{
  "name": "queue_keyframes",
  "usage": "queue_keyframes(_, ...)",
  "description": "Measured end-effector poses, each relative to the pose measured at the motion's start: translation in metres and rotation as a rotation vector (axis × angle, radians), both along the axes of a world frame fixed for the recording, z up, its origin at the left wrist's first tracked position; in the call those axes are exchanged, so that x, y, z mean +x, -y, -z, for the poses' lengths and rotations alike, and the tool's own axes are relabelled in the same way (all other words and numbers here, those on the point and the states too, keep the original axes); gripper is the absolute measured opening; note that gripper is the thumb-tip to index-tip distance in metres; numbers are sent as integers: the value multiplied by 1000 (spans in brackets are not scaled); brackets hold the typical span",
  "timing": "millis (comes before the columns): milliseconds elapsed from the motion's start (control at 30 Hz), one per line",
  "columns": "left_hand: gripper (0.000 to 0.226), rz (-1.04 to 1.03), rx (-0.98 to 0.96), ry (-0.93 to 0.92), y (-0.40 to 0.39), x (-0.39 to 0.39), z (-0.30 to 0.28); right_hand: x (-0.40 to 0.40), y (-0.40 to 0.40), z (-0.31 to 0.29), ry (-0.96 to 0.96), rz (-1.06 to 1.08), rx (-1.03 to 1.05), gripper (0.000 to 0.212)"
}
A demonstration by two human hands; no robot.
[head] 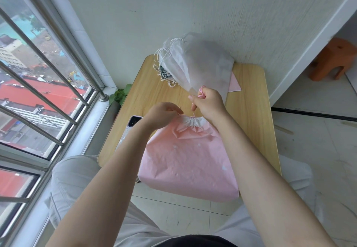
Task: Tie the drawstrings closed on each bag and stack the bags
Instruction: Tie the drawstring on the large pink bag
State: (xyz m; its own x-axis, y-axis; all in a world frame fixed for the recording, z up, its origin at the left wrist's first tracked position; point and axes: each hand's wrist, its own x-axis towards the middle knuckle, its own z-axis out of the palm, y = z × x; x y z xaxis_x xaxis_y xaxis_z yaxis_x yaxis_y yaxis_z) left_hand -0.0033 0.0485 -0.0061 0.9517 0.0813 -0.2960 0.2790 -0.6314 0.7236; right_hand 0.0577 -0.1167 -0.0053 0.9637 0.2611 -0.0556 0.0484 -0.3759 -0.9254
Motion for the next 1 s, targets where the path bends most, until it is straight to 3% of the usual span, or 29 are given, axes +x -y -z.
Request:
queue_keyframes(167, 17, 33, 174, -64, -6, 3, -5, 1, 6, -1, 2, 29, 5, 45)
queue_keyframes(300, 30, 33, 71, -159, -7, 1, -11, 1, 5, 0, 7, 39, -9, 43)
queue_keyframes(433, 25, 7, 14, -186, -10, -3, -14, 2, 6, 1, 19, 49, -28, 40)
queue_keyframes(533, 34, -42, 90, -64, -12, -3, -5, 5, 7, 5, 38, 83, -44, 39)
queue_keyframes(767, 27, -107, 209, 116, -15, 3, 18, 5, 6, 17, 35, 113, -80, 41)
queue_keyframes(867, 31, -143, 66, 162, -17, 1, 16, 9, 10, 23, 48, 193, -140, 42)
queue_keyframes(1000, 40, -194, -399, 96, -23, -4, 9, 10, 19, 27, 64, 274, -287, 44)
